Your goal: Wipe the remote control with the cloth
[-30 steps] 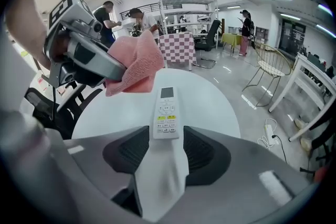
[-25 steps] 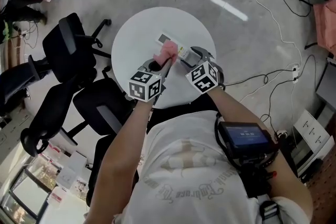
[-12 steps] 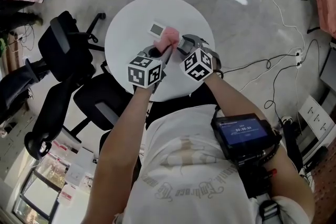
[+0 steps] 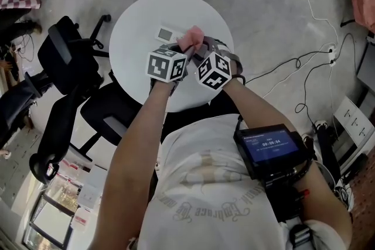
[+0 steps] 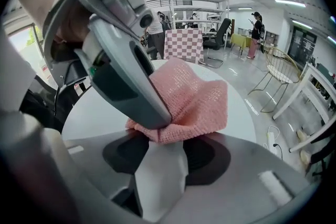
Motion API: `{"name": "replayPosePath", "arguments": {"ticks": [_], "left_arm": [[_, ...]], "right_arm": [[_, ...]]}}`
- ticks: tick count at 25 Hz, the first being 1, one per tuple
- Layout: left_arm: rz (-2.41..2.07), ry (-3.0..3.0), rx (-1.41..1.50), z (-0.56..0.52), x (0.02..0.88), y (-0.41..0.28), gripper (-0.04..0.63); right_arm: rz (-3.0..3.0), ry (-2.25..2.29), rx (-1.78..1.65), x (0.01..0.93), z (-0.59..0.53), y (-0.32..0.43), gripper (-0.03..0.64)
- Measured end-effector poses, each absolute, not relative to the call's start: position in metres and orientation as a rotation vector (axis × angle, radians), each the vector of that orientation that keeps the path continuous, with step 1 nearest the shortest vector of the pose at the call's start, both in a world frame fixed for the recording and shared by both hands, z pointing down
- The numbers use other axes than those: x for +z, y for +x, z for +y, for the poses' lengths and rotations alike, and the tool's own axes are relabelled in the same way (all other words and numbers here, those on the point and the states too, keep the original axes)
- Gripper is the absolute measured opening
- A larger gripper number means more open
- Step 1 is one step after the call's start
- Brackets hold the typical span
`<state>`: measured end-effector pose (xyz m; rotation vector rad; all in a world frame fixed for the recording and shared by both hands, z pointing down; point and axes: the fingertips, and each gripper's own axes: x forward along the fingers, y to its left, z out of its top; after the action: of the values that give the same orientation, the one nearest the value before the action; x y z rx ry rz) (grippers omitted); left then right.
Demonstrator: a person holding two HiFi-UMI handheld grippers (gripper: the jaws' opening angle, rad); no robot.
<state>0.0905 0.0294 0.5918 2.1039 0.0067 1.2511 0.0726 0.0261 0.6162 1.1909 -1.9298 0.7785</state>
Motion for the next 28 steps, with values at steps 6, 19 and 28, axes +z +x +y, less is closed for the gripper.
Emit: {"name": "replayPosePath", "arguments": {"ticks": [6,19,28], "left_arm": [[-0.022,2.12,1.311,0.019,0.596,0.088,0.037],[-0.177,2.098,1.223,-0.021,0.597,0.066,0.041],[-0.266,2.078,1.167,-0.054,0.599,0.048,0.046]], "right_arm": [[-1.927,1.196,0.798,0.616,0.024,0.073,0.212],[-1.923,1.174,0.795,0.613,0.021,0.07,0.212],[-1.923,1.17,0.794,0.612,0.02,0.07,0.212]]}}
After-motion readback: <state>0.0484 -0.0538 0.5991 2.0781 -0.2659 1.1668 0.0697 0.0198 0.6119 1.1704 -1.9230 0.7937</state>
